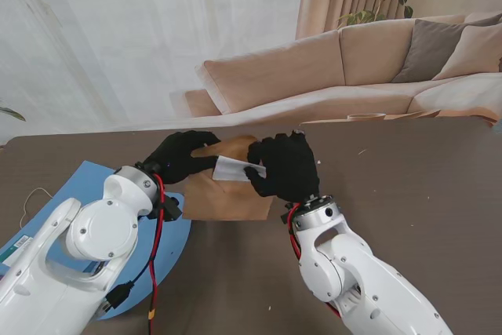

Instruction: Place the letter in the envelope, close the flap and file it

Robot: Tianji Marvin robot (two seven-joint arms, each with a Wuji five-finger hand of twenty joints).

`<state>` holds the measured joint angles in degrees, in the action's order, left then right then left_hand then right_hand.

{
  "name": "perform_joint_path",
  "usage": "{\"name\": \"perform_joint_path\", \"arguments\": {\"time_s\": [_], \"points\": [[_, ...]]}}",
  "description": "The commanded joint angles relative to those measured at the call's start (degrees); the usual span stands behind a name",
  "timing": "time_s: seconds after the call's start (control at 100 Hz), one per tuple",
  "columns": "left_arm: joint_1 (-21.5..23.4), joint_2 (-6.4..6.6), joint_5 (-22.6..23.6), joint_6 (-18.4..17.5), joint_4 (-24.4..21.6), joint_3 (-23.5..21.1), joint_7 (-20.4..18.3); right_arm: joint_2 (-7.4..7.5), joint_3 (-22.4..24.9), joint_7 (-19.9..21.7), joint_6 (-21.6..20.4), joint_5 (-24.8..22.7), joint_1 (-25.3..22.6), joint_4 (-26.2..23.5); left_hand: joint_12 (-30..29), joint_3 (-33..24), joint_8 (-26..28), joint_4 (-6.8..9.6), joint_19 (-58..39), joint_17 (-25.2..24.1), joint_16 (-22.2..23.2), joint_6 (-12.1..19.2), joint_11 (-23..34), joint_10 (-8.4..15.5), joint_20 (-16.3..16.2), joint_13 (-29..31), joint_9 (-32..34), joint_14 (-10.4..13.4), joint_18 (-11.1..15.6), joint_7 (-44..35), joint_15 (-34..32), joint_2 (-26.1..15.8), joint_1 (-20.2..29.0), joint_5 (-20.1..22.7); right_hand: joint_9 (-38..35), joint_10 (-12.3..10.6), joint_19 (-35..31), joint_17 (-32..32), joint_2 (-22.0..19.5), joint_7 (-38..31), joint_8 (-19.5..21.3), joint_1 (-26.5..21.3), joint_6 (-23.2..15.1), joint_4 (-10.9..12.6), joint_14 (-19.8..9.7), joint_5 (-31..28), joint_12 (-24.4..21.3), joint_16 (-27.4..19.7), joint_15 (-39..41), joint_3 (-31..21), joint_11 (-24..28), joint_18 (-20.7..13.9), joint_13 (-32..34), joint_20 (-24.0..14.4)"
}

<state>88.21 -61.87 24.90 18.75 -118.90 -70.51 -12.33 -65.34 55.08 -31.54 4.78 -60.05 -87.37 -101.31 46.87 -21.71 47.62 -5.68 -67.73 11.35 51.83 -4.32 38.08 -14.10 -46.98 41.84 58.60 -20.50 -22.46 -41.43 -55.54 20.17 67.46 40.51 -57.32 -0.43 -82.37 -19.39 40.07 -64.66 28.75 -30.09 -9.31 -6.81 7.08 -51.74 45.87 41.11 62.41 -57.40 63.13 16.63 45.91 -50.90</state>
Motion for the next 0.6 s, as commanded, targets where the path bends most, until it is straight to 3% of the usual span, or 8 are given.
{"name": "perform_joint_path", "arguments": {"time_s": [0.0, 0.11, 0.27, 0.44, 0.59], "points": [[0.5, -0.52, -0.2, 0.0, -0.9, 0.1, -0.6, 0.13, -0.1, 1.2, -0.4, -0.5, -0.2, -0.5, 0.9, -0.1, 4.1, 1.73, -0.8, -0.7, 1.0, 2.1, 0.5, 0.1, -1.0, -0.3, -0.7, -0.2, -1.0, -5.7, -0.1, -4.9, 5.1, 0.6, 1.8, 0.0, -0.1, 1.0, 0.6, 0.2, -0.9, -1.0, -1.5, -1.0, -1.0, -0.1, -0.2, 0.7, -0.4, 0.8, -0.9, -0.9, -1.9, -1.1], [0.6, -0.60, -0.3, 0.1, -0.9, 0.1, -0.2, 0.43, 0.2, 2.0, -0.3, -1.3, -0.7, -1.2, 0.9, -0.1, 4.1, 1.71, -0.8, -0.7, 1.0, 2.0, 0.5, 0.1, -1.0, -0.3, -0.7, -0.3, -1.0, -5.7, -0.1, -4.9, 5.1, 0.6, 1.7, -0.2, 0.1, 1.1, 0.0, 3.3, -2.5, -1.4, -3.1, -1.9, -0.9, 0.1, -1.4, 0.3, -1.4, 2.6, -3.5, -0.9, -1.8, -1.1], [0.6, -0.65, -0.3, 0.4, -1.0, 0.3, 0.0, 0.52, 0.7, 2.8, -0.8, -1.1, -1.3, -2.0, 0.9, -0.1, 4.2, 1.69, -0.8, -0.6, 1.0, 2.0, 0.5, 0.0, -1.0, -0.3, -0.8, -0.2, -1.0, -5.7, -0.1, -4.9, 5.2, 0.6, 0.0, -0.6, 0.7, 1.1, 0.9, 7.3, -7.3, -4.0, -4.5, -0.4, -0.4, 0.4, -4.4, -0.8, -3.5, -1.6, -8.6, -0.7, -1.4, -0.9], [0.6, -0.71, -0.4, 0.8, -1.2, 0.5, 0.2, 1.05, 1.2, 4.8, -1.8, -2.1, -1.7, -2.9, 0.9, 0.0, 4.3, 1.67, -0.7, -0.7, 0.9, 1.9, 0.5, 0.0, -1.0, -0.4, -0.9, -0.2, -1.0, -5.7, 0.0, -5.1, 5.2, 0.4, 0.0, -1.1, 1.7, 1.5, 1.0, 6.2, -5.9, -4.0, -6.7, 0.3, -0.6, 0.0, -3.9, -1.3, -4.6, -2.4, -9.1, -0.7, -1.9, -0.5], [0.7, -0.78, -0.5, 0.9, -1.3, 0.5, 0.5, 1.10, 0.9, 4.8, -1.5, -2.5, -1.4, -2.6, 0.9, 0.1, 4.2, 1.65, -0.7, -0.7, 0.9, 1.8, 0.5, 0.1, -1.0, -0.4, -1.0, -0.2, -0.9, -5.7, 0.0, -5.1, 5.3, 0.3, 0.0, -0.9, 2.0, 1.7, 0.6, 6.4, -5.7, -2.6, -3.9, -0.3, -0.5, -0.4, -2.9, -1.1, -4.5, -1.3, -8.6, -0.7, -2.1, -0.5]]}}
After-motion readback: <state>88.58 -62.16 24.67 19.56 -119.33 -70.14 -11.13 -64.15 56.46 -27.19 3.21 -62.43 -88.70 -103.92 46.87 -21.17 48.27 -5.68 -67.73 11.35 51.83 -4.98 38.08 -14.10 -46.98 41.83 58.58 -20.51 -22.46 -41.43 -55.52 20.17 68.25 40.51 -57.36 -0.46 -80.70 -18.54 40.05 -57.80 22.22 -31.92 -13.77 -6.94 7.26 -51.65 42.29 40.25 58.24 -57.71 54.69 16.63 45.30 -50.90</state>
